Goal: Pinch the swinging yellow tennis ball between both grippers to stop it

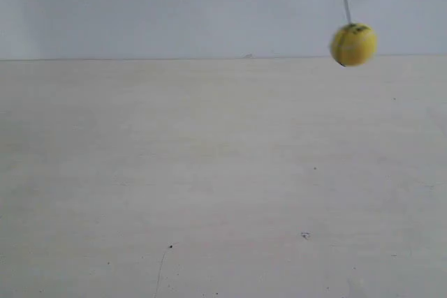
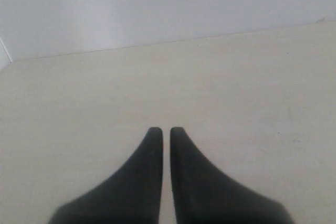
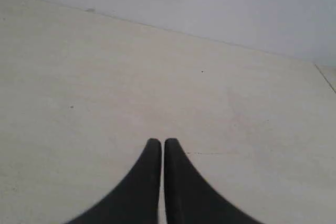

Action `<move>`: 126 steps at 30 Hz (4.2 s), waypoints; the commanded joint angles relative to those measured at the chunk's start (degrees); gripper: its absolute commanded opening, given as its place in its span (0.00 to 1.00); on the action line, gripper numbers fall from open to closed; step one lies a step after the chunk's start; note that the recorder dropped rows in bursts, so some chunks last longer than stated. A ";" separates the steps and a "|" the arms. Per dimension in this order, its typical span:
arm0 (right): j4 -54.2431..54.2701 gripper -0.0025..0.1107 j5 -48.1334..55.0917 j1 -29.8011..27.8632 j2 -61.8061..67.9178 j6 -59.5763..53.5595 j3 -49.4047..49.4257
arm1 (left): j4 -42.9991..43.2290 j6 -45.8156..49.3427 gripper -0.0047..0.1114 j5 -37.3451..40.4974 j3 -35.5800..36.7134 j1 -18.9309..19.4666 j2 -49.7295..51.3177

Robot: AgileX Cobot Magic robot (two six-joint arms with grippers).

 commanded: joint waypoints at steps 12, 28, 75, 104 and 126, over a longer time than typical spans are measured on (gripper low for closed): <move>-0.33 0.02 -5.14 1.82 -0.27 -6.87 -0.02 | -0.19 0.25 0.08 -0.63 0.14 0.11 -0.15; -0.08 0.02 -26.16 1.82 -0.27 20.44 -0.02 | 3.96 -3.47 0.08 -19.10 0.14 0.11 -0.15; -62.38 0.02 -47.44 1.82 59.16 60.26 -24.05 | 65.42 -56.00 0.08 -40.11 -25.02 0.11 52.55; -64.13 0.02 -54.32 1.82 60.46 58.13 -24.05 | 56.35 -40.10 0.08 -47.15 -25.02 0.11 63.08; -58.94 0.02 -67.19 1.82 76.02 46.13 -24.18 | 53.36 -30.46 0.08 -57.50 -25.24 0.11 72.97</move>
